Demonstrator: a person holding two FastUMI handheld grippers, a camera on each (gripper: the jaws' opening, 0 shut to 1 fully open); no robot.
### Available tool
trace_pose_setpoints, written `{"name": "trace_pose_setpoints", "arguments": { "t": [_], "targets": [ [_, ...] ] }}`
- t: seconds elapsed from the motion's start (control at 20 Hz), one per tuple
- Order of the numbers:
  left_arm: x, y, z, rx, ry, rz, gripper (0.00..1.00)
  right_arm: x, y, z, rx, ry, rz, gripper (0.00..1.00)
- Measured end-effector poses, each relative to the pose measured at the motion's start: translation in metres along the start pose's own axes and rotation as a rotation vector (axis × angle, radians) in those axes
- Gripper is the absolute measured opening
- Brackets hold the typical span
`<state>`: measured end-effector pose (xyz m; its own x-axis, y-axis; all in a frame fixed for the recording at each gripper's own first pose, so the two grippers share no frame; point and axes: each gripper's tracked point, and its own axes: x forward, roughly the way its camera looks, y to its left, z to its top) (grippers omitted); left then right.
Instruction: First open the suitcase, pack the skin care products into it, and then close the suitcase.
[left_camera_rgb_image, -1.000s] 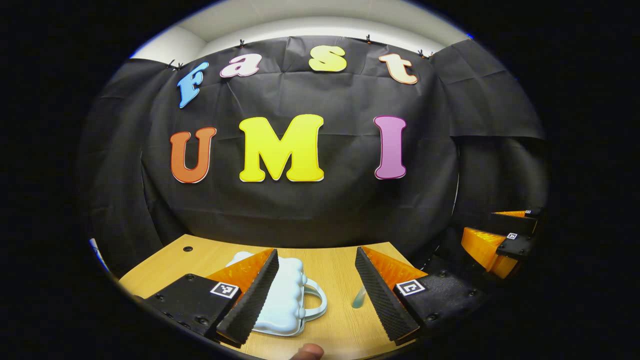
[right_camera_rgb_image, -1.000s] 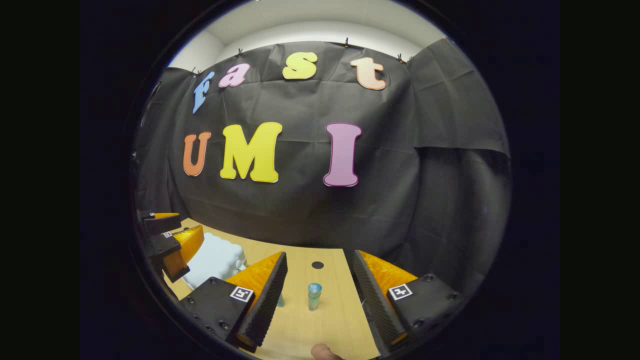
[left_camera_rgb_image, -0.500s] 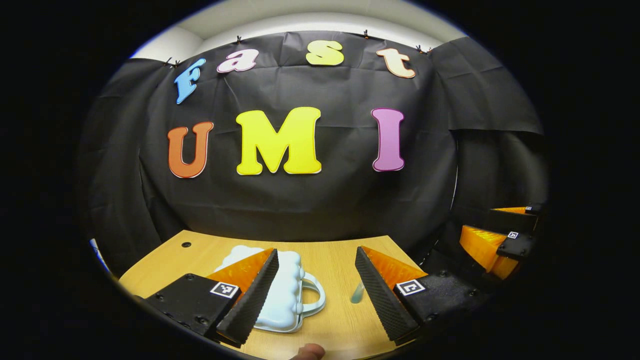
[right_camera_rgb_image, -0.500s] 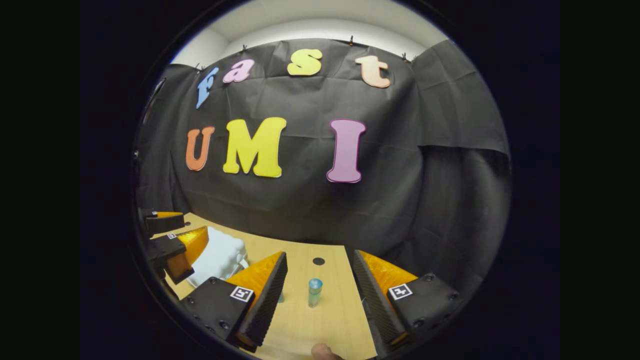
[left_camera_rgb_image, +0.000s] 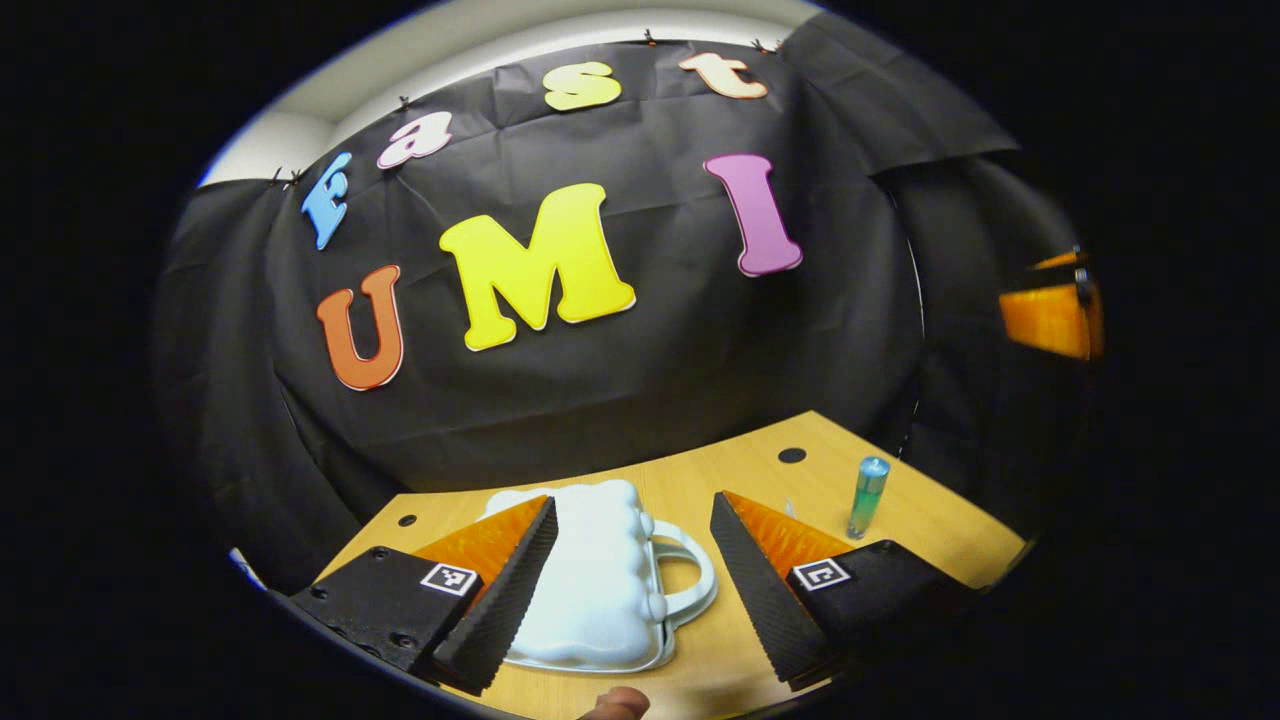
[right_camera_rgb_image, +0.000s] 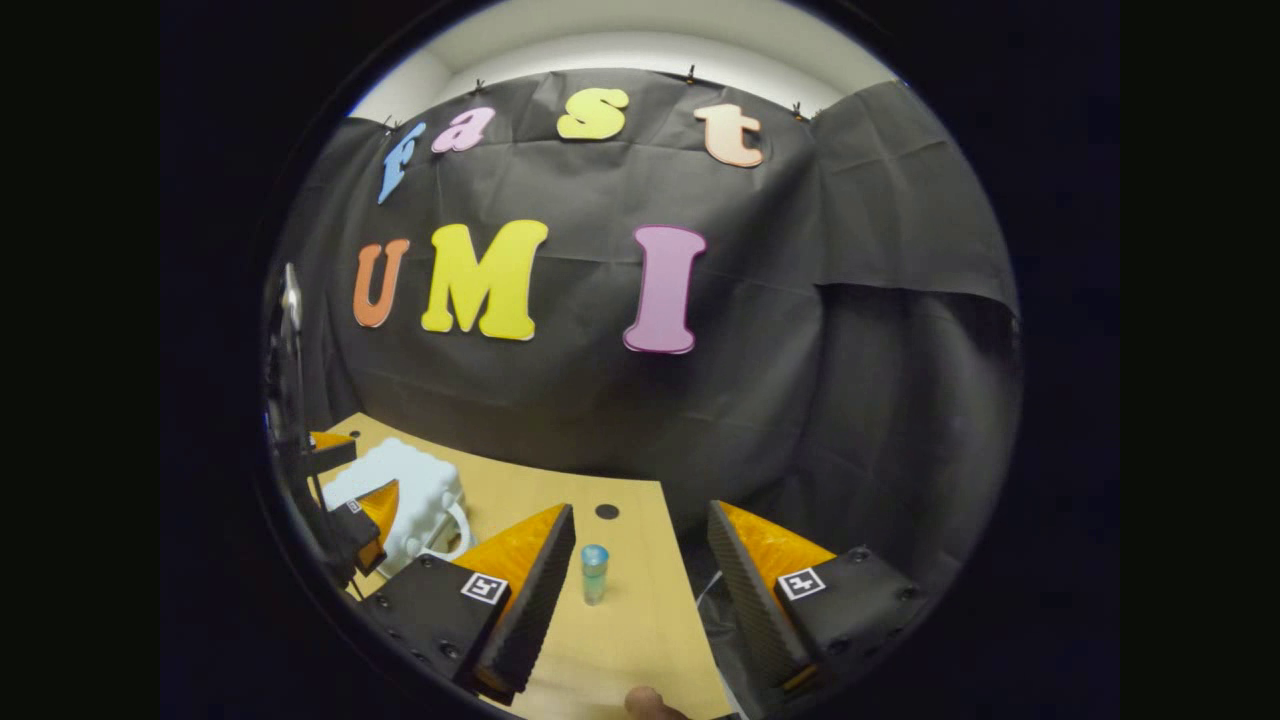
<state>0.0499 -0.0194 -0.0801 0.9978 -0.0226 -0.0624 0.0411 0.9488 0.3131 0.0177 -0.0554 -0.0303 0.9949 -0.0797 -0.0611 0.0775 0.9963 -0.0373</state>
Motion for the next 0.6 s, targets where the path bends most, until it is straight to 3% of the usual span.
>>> {"name": "trace_pose_setpoints", "arguments": {
  "t": [0.15,0.35,0.6],
  "targets": [
    [0.017,-0.013,-0.035,0.122,0.040,-0.006,0.98,-0.001,-0.028,-0.005,-0.001,0.012,-0.051,0.80],
    [0.039,-0.031,-0.076,0.371,0.087,-0.030,0.98,0.002,-0.057,-0.015,-0.005,0.032,-0.098,0.77],
    [0.062,-0.044,-0.105,0.669,0.111,-0.041,0.97,0.006,-0.069,-0.031,-0.008,0.061,-0.092,0.80]
  ]
}}
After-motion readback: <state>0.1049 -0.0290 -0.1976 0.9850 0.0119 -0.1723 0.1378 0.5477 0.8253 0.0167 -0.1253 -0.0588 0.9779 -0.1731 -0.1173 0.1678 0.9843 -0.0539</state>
